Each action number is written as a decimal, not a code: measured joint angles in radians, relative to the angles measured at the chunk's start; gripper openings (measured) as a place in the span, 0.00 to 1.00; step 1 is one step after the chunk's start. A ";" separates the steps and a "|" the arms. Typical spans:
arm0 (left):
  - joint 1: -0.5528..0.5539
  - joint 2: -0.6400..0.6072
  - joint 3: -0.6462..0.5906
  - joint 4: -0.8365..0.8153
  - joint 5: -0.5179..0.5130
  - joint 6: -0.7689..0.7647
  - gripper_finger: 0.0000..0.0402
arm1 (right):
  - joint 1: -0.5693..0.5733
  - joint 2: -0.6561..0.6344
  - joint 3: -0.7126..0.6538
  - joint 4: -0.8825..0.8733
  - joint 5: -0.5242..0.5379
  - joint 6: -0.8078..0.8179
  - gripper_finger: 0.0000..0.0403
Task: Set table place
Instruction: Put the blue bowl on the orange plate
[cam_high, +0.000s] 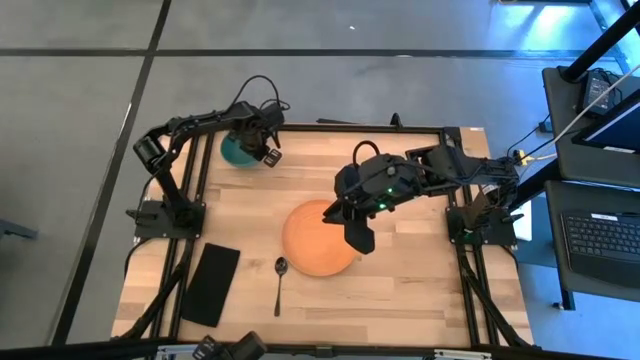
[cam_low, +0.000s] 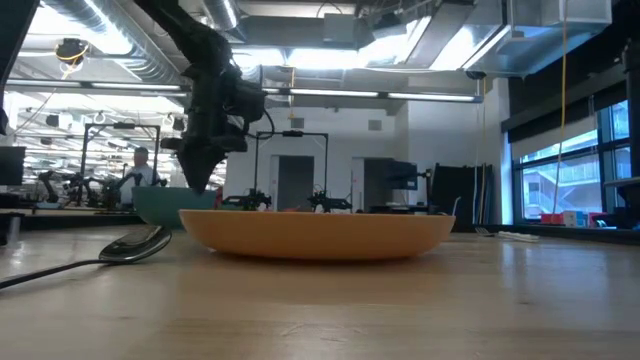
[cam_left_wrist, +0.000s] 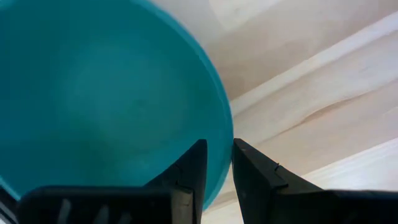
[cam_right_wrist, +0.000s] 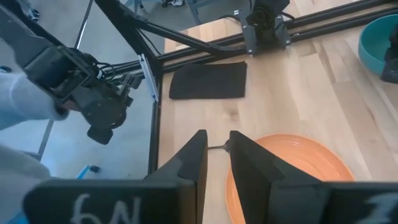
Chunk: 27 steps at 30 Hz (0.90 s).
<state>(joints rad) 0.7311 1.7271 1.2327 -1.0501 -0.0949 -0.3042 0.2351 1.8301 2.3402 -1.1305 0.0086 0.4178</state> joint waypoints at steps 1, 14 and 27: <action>0.000 0.000 -0.016 0.010 0.000 0.000 0.17 | 0.003 0.000 0.000 0.000 0.000 -0.001 0.18; -0.021 -0.009 -0.117 0.042 -0.003 0.104 0.03 | 0.004 0.000 0.000 0.000 0.000 -0.009 0.18; -0.533 -0.151 0.095 -0.206 -0.052 -0.003 0.01 | 0.004 -0.006 -0.001 -0.020 0.159 -0.087 0.18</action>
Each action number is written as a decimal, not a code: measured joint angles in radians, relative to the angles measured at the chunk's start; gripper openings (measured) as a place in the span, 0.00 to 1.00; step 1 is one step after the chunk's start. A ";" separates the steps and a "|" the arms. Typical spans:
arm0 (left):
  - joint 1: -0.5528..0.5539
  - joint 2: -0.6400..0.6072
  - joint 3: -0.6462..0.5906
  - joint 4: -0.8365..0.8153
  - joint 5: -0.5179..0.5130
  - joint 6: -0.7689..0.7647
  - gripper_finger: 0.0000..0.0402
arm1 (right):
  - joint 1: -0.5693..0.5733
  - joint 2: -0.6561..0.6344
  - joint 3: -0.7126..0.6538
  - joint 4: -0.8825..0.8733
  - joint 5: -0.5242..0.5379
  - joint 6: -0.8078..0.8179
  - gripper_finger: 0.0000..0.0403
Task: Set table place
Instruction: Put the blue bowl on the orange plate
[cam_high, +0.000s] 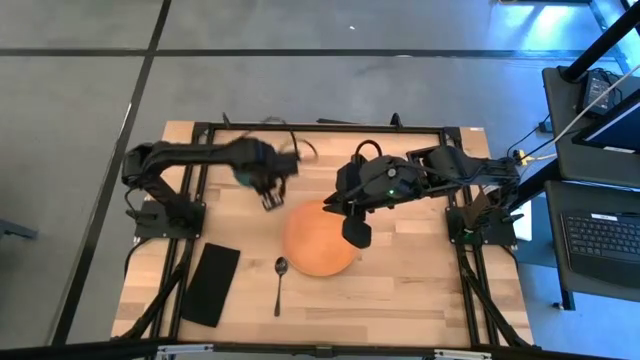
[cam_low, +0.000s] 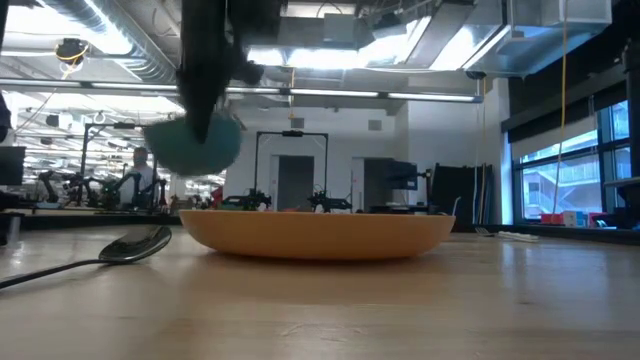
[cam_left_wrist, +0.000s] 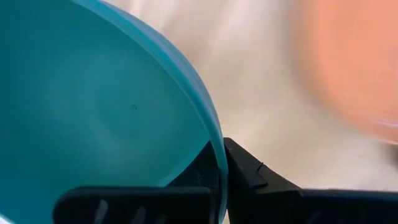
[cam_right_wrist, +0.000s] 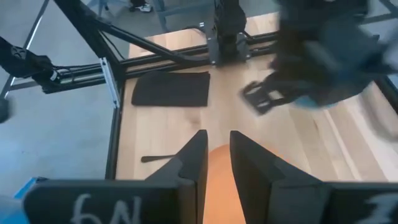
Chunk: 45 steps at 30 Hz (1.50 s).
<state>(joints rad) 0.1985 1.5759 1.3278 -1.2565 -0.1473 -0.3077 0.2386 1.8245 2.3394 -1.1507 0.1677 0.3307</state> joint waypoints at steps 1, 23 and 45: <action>-0.057 0.006 0.041 -0.006 0.000 -0.003 0.01 | 0.000 -0.005 -0.001 0.000 0.000 -0.003 0.18; -0.404 0.597 0.721 -0.037 0.026 0.066 0.00 | -0.001 -0.145 0.001 -0.037 0.052 -0.025 0.18; -0.463 0.712 0.715 -0.006 0.059 0.022 0.00 | 0.000 -0.145 0.000 -0.086 0.051 -0.019 0.18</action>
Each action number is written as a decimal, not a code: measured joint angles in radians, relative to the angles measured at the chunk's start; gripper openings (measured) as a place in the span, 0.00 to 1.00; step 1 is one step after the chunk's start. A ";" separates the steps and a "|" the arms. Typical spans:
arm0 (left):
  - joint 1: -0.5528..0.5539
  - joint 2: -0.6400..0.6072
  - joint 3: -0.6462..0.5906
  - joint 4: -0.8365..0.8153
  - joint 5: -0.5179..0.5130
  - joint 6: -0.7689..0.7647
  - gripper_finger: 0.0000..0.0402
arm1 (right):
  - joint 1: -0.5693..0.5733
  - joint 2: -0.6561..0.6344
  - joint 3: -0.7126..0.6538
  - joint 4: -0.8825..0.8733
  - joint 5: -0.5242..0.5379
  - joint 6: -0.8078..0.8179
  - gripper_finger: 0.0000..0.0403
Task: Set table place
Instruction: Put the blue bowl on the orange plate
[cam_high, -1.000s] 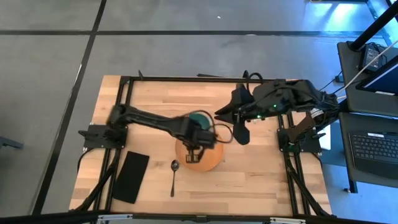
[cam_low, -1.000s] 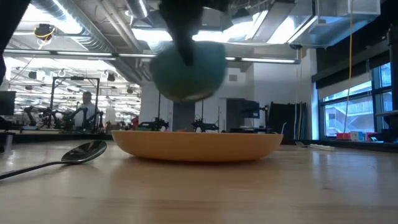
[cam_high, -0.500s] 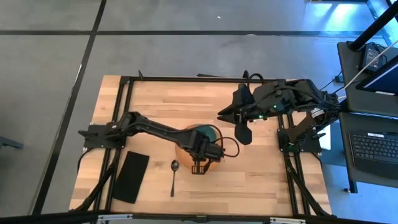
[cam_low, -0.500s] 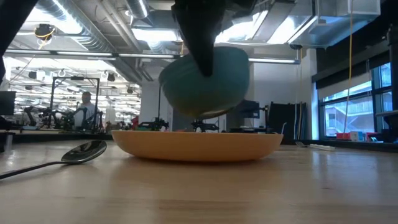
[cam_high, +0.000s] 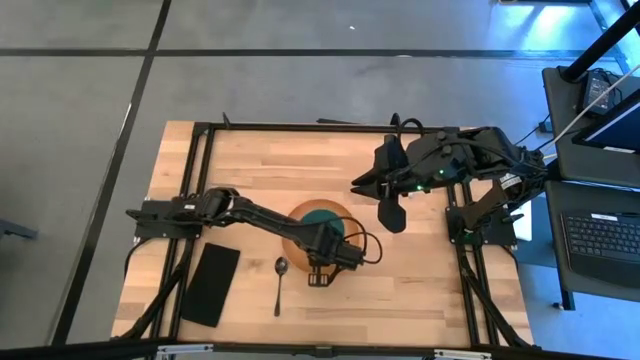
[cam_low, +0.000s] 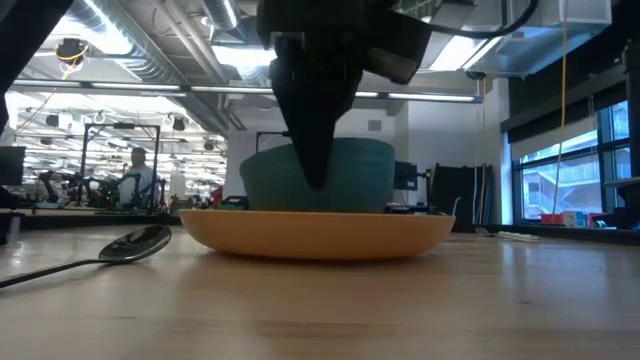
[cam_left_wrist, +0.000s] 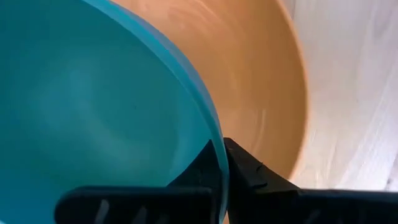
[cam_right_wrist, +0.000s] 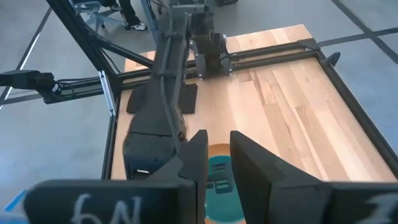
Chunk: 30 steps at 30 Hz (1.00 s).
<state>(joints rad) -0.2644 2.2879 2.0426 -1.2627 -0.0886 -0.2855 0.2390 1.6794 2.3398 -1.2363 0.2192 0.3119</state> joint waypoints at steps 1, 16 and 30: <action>-0.001 0.000 0.000 -0.002 0.000 0.000 0.00 | 0.000 0.000 0.000 -0.005 0.000 0.002 0.18; 0.007 0.022 -0.014 0.016 0.087 -0.001 0.07 | 0.016 0.000 0.000 -0.034 -0.002 0.026 0.18; 0.016 0.019 0.020 0.000 0.165 -0.063 0.28 | 0.046 0.000 0.000 -0.034 -0.001 0.025 0.18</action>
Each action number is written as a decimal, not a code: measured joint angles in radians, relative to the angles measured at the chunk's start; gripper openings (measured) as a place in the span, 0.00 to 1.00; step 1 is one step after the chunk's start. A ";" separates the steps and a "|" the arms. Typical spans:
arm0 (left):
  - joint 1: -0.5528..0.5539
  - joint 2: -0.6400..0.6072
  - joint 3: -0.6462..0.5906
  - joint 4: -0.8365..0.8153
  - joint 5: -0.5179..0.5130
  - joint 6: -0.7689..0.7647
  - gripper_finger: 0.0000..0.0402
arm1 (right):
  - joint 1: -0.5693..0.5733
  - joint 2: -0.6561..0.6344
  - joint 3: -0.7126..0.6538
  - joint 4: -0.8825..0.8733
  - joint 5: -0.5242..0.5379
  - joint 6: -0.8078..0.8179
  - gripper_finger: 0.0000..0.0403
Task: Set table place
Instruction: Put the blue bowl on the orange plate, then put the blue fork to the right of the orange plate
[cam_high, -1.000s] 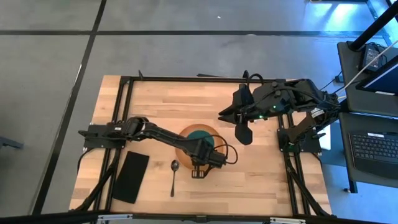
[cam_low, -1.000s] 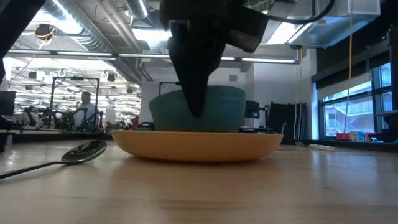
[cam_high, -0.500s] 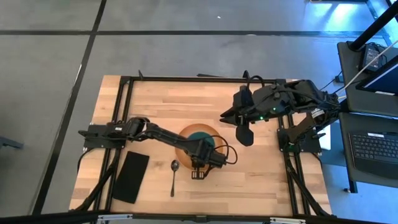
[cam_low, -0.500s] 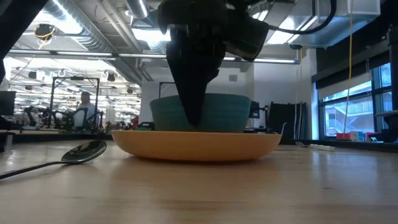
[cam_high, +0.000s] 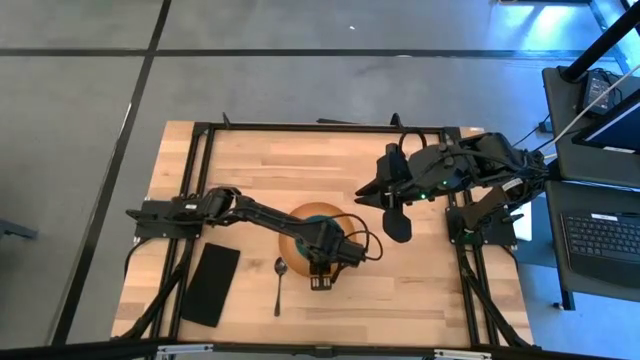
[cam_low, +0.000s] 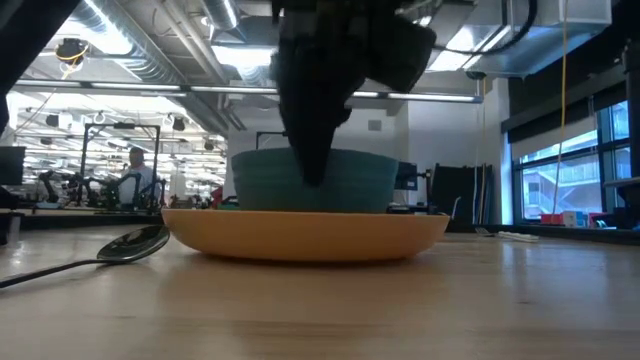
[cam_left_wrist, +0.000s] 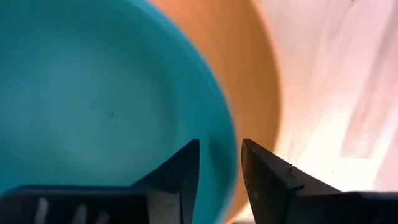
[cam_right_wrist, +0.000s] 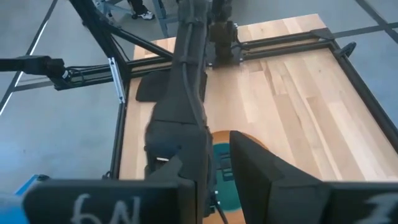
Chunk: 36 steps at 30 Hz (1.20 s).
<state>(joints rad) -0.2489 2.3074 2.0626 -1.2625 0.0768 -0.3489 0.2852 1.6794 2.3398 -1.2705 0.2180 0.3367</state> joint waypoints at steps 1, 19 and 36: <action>0.000 -0.001 0.014 -0.006 -0.002 -0.010 0.28 | 0.000 0.000 0.000 -0.001 0.000 0.000 0.18; -0.015 -0.121 0.266 -0.218 -0.046 -0.304 0.20 | 0.070 -0.139 -0.122 -0.296 0.355 0.410 0.18; -0.060 -0.480 0.266 -0.222 -0.401 -0.382 0.10 | -0.009 -0.451 -0.926 -0.300 0.496 1.017 0.18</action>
<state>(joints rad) -0.3084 1.8273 2.3283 -1.4841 -0.3242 -0.7307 0.2766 1.2287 1.4133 -1.5707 0.7143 1.3535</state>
